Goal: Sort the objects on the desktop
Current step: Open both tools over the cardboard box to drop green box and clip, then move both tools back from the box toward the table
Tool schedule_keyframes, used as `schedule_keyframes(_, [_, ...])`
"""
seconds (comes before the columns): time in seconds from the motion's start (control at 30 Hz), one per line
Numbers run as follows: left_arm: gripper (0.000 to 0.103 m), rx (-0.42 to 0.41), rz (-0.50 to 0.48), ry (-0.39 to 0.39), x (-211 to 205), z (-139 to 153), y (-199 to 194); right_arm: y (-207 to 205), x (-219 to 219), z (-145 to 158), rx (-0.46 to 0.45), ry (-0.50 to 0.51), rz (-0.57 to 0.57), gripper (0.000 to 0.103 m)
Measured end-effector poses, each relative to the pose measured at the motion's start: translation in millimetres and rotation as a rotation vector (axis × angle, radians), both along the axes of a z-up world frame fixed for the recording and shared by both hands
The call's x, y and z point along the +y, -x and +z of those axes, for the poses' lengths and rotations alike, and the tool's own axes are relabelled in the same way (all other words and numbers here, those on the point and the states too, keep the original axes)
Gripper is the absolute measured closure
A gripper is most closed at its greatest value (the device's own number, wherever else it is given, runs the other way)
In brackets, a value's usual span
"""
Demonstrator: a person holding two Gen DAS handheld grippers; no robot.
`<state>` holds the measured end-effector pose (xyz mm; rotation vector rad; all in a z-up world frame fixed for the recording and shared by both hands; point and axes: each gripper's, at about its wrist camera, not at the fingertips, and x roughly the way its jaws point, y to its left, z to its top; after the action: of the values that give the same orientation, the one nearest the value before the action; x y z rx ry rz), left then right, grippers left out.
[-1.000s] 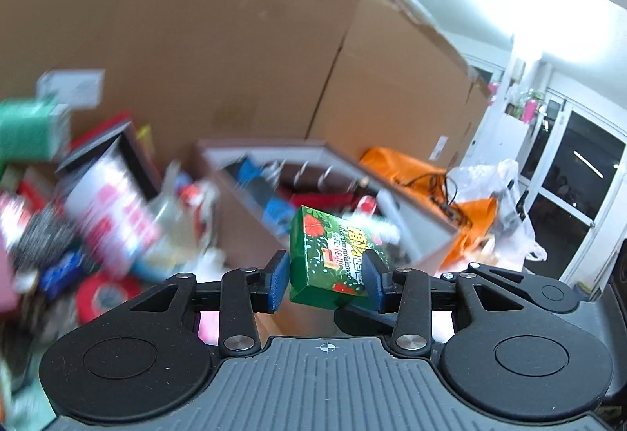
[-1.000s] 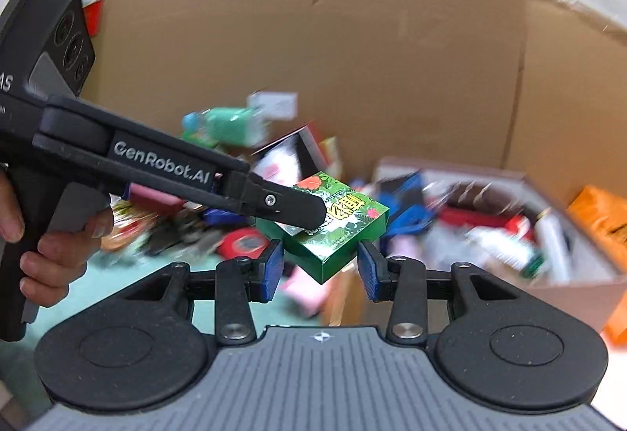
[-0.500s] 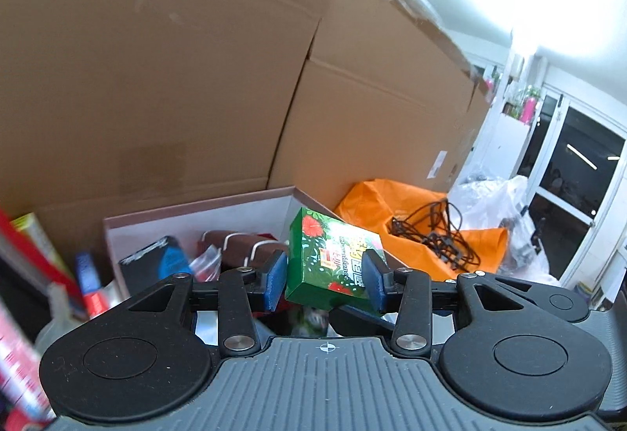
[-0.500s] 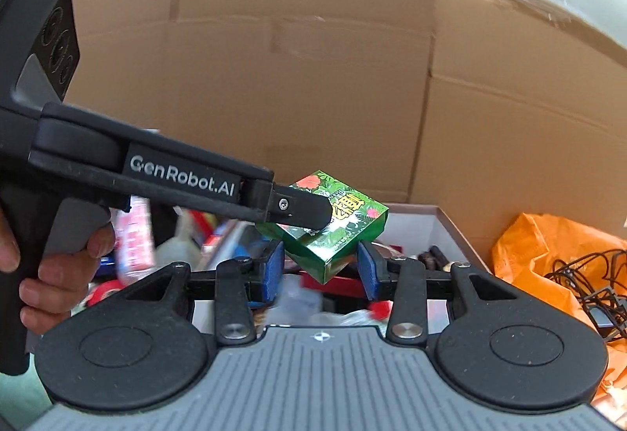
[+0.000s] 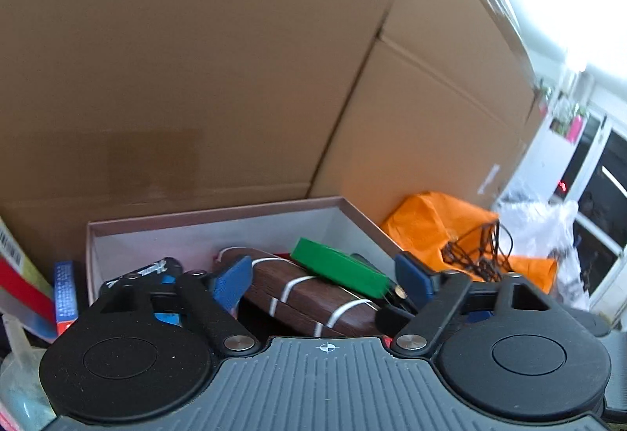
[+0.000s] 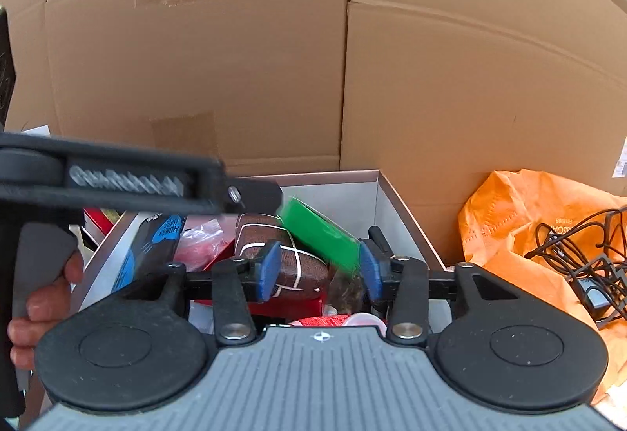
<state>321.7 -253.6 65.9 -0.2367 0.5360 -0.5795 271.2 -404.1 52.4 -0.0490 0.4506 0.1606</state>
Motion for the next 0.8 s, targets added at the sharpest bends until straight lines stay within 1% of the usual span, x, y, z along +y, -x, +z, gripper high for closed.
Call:
schedule_keyframes(0.03, [0.010, 0.010, -0.006, 0.007, 3, -2, -1, 1, 0, -1, -0.004, -0.003, -0.004, 0.048])
schedule_keyframes(0.07, [0.008, 0.017, -0.007, 0.013, 5, -3, -2, 0, 0, -2, -0.006, -0.007, -0.009, 0.042])
schedule_keyframes(0.1, [0.002, 0.019, -0.004, 0.014, 6, -5, -2, 2, -1, -3, -0.008, -0.013, -0.010, 0.037])
schedule_keyframes(0.13, [0.000, 0.017, -0.001, 0.011, 6, -6, -1, 4, -1, -5, -0.014, -0.020, -0.011, 0.028])
schedule_keyframes(0.17, [0.000, 0.009, 0.000, 0.006, 7, -7, 1, 8, -1, -5, -0.020, -0.023, -0.014, 0.021])
schedule_keyframes(0.2, [0.000, 0.003, -0.002, -0.004, 7, -7, 3, 11, -1, -6, -0.025, -0.021, -0.017, 0.020])
schedule_keyframes(0.27, [0.000, -0.001, -0.010, -0.010, 6, -6, 8, 4, 5, -3, -0.035, -0.014, -0.014, 0.013])
schedule_keyframes(0.3, [0.000, -0.007, -0.010, -0.013, 6, -6, 11, 7, 6, -3, -0.040, -0.013, -0.013, 0.012])
schedule_keyframes(0.37, [0.000, -0.026, -0.012, -0.033, 7, -5, 19, 12, 8, -1, -0.049, -0.016, -0.013, 0.005])
schedule_keyframes(0.5, [0.000, -0.072, -0.017, -0.071, 8, -1, 36, 22, 8, 3, -0.060, -0.033, -0.007, 0.002])
schedule_keyframes(0.57, [0.000, -0.086, -0.004, -0.087, 12, 2, 47, 31, 9, 6, -0.067, -0.028, -0.005, 0.000])
schedule_keyframes(0.73, [0.000, -0.086, 0.039, -0.144, 20, 8, 78, 55, 11, 12, -0.061, -0.002, -0.020, 0.000])
schedule_keyframes(0.8, [0.000, -0.092, 0.053, -0.153, 24, 9, 94, 67, 11, 14, -0.054, 0.010, -0.022, 0.000])
